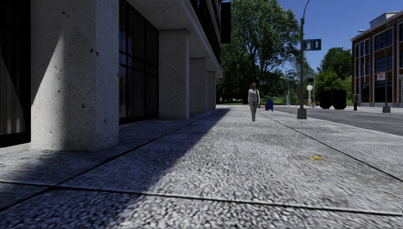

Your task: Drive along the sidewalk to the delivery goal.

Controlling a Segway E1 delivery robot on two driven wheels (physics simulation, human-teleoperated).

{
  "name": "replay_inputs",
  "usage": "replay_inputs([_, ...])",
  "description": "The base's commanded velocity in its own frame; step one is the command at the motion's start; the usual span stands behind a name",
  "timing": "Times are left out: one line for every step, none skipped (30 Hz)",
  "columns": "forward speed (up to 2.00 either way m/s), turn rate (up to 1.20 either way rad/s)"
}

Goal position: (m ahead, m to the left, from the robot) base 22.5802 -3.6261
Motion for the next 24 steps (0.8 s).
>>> replay_inputs([2.0, 0.0])
replay_inputs([2.0, 0.0])
replay_inputs([2.0, 0.0])
replay_inputs([2.0, 0.0])
replay_inputs([2.0, 0.0])
replay_inputs([2.0, 0.0])
replay_inputs([2.0, 0.0])
replay_inputs([2.0, 0.0])
replay_inputs([2.0, 0.0])
replay_inputs([2.0, 0.0])
replay_inputs([2.0, 0.0])
replay_inputs([2.0, 0.0])
replay_inputs([2.0, 0.0])
replay_inputs([2.0, 0.0])
replay_inputs([2.0, 0.0])
replay_inputs([2.0, 0.0])
replay_inputs([2.0, 0.0])
replay_inputs([2.0, 0.0])
replay_inputs([2.0, 0.0])
replay_inputs([2.0, 0.0])
replay_inputs([2.0, 0.0])
replay_inputs([2.0, 0.0])
replay_inputs([2.0, 0.0])
replay_inputs([2.0, 0.0])
